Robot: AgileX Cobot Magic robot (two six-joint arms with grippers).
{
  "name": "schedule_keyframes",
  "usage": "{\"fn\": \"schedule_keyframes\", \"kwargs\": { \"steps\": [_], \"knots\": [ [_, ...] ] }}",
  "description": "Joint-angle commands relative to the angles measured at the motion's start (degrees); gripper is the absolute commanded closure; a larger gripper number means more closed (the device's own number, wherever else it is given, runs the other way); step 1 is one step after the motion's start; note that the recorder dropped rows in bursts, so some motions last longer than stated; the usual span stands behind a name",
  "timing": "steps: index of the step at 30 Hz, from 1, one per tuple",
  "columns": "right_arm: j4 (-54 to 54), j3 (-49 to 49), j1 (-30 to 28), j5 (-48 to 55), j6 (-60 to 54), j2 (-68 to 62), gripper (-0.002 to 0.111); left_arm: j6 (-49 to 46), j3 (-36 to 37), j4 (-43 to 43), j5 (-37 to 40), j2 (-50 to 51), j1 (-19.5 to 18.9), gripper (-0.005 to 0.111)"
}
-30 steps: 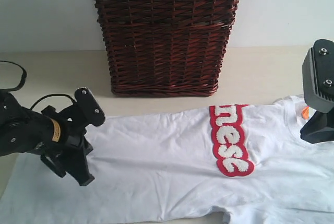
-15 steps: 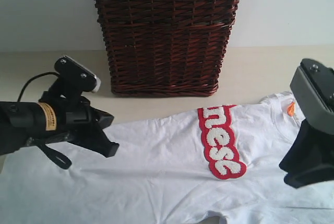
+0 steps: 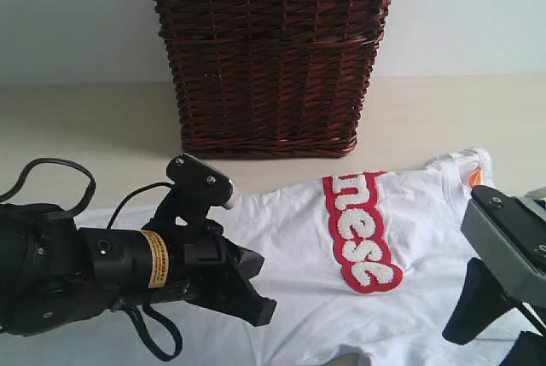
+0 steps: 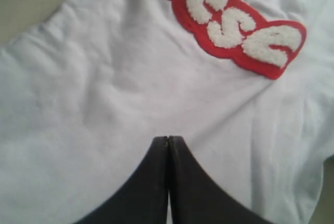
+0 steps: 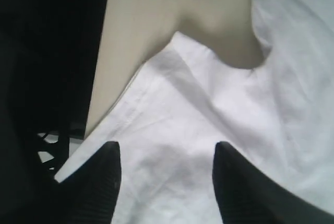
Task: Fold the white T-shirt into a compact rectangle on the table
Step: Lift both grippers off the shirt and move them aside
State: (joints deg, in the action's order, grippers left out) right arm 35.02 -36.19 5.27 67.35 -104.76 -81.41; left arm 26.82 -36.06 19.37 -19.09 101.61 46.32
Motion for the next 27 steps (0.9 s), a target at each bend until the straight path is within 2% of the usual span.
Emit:
{"fn": "schedule_keyframes", "kwargs": {
  "steps": [1, 6, 10, 12, 15, 18, 20, 22, 24, 25, 27],
  "knots": [
    [2.7, 0.6, 0.1, -4.6, -5.6, -4.9, 0.055, 7.2, -0.1, -0.8, -4.2, 1.3, 0.4, 0.107],
    [2.7, 1.1, 0.1, -0.4, -8.0, -10.3, 0.056, 8.1, -1.8, -0.8, -4.3, 1.7, 0.4, 0.107],
    [1.9, 2.1, 3.2, -6.0, -8.0, -11.9, 0.056, 3.1, -2.9, -2.8, -2.9, 1.1, 0.1, 0.107],
    [2.2, 2.0, 5.1, -6.7, -8.0, -11.8, 0.056, -5.7, -2.9, -12.3, -3.3, -1.0, 0.0, 0.107],
    [3.4, 2.0, 7.1, -8.7, -5.7, -9.5, 0.057, -30.5, -2.9, -31.0, -8.1, -5.9, 0.1, 0.107],
    [3.7, 2.0, 8.4, -14.3, -3.0, -5.3, 0.058, -57.4, -3.2, -54.3, -20.3, -12.0, 0.1, 0.107],
    [4.1, 2.0, 8.4, -17.0, -2.0, -1.7, 0.058, -68.9, -3.4, -63.8, -29.4, -15.8, 0.1, 0.107],
    [4.5, 2.0, 8.4, -19.2, -0.2, 2.7, 0.058, -77.7, -3.4, -72.5, -33.0, -19.5, 0.1, 0.107],
    [6.0, 2.0, 8.4, -19.6, 3.3, 7.1, 0.058, -81.5, -3.0, -80.8, -32.5, -23.2, 0.1, 0.107],
    [6.7, 2.0, 8.4, -19.6, 5.9, 8.7, 0.058, -81.8, -2.2, -81.8, -31.9, -25.1, 0.1, 0.107],
    [7.1, 2.0, 8.4, -19.6, 13.5, 12.8, 0.058, -82.1, 0.7, -76.8, -29.1, -28.6, 0.1, 0.107]
  ]
}}
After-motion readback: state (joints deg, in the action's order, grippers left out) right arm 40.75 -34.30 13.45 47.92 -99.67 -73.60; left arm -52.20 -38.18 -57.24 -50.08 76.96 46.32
